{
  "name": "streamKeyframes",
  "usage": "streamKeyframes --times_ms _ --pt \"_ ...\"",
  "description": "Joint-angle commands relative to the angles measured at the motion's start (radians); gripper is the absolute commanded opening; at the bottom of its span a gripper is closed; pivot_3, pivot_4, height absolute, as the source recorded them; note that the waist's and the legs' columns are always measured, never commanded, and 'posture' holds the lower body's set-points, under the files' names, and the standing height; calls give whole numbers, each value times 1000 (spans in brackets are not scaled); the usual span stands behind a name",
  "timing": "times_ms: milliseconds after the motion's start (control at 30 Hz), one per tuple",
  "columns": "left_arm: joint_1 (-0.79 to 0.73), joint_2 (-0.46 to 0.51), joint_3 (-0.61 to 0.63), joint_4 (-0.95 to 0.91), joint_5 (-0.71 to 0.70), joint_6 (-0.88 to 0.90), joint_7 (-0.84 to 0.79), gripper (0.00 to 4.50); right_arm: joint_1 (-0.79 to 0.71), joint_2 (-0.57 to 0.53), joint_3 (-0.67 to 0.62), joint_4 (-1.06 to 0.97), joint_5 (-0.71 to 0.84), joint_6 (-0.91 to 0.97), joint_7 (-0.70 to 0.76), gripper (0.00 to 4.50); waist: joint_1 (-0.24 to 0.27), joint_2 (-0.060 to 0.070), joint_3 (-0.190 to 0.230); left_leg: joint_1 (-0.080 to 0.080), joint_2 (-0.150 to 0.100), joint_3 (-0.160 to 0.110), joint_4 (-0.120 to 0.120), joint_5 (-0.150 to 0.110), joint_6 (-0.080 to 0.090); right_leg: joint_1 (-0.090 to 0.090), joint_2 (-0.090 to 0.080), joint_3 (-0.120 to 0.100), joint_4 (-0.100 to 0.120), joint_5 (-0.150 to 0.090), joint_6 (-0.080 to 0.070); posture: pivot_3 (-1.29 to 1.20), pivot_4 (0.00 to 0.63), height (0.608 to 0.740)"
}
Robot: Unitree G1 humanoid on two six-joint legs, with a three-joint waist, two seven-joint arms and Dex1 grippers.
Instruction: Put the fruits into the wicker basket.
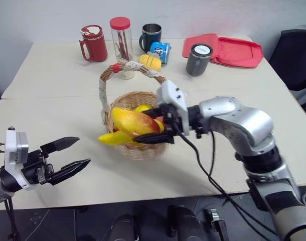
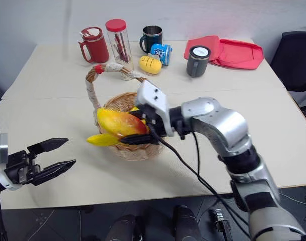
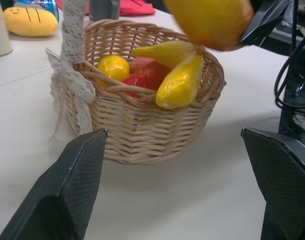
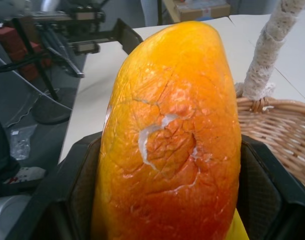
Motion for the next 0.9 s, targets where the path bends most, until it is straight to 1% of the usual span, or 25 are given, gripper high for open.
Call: streamKeyframes --times_ms 33,100,233,300,367,400,500,567,600,667,733,800,900 --pt "5 1 38 -23 -11 -12 6 4500 -38 13 32 26 -57 -26 -8 3079 0 0 0 0 0 0 0 0 1 0 0 0 -1 1 1 0 150 740" --pt "1 -3 39 -24 -7 -20 13 4500 -44 27 44 45 -86 -37 -26 3079 0 -1 0 0 0 0 0 0 1 1 0 0 -2 1 2 0 150 740" --pt "-24 -14 22 -24 -1 -38 32 4500 -56 44 66 106 -211 -135 -88 3079 -3 -1 0 0 1 0 0 0 0 0 1 0 -2 1 2 0 150 740" --pt "-39 -18 11 -21 5 -45 38 4500 -57 47 63 119 -236 -165 -86 3800 -4 -1 0 0 1 1 0 0 0 0 2 0 -1 1 2 0 150 740" --pt "-56 -16 0 -12 10 -49 42 4500 -56 60 31 118 -221 -181 -73 4360 -4 -1 0 0 1 1 0 0 0 0 2 0 -2 1 2 0 150 740" --pt "-62 -15 -2 -8 10 -50 42 4500 -54 68 14 116 -213 -193 -68 4465 -5 -1 0 0 1 1 0 0 0 0 2 0 -2 1 2 0 150 740" --pt "-73 -8 -5 4 16 -53 38 4500 -30 70 -43 78 -134 -223 7 4465 -5 -1 0 0 1 1 0 0 0 0 2 0 -2 1 2 0 150 740" --pt "-76 -7 -4 9 20 -54 35 4500 -2 62 -72 64 -114 -274 43 4465 -5 -1 0 0 1 1 0 0 0 0 2 0 -2 1 2 0 150 740" --pt "-75 -6 -3 9 24 -54 34 4500 20 46 -85 52 -93 -290 83 4465 -4 -1 0 0 1 1 0 0 0 0 2 0 -2 1 2 0 150 740" --pt "-68 -4 0 10 39 -62 27 4500 88 -21 -110 3 -11 -316 245 4465 -2 -1 0 0 1 1 0 0 0 0 2 0 -3 1 2 0 150 740" --pt "-54 -1 2 13 70 -83 15 4500 145 -72 -146 -32 76 -320 363 4465 4 -1 0 0 1 0 -1 0 1 1 2 -1 -4 1 2 0 150 740" --pt "-36 -1 7 23 103 -111 -1 4500 194 -107 -196 -33 130 -318 404 4465 2 -1 0 0 1 -1 -1 0 1 3 2 -2 -5 2 3 0 150 740" --pt "8 -1 30 49 146 -148 -31 4500 313 -179 -285 -8 120 -395 435 4465 1 -1 0 2 1 0 0 0 2 5 2 -2 -5 2 3 0 150 740"
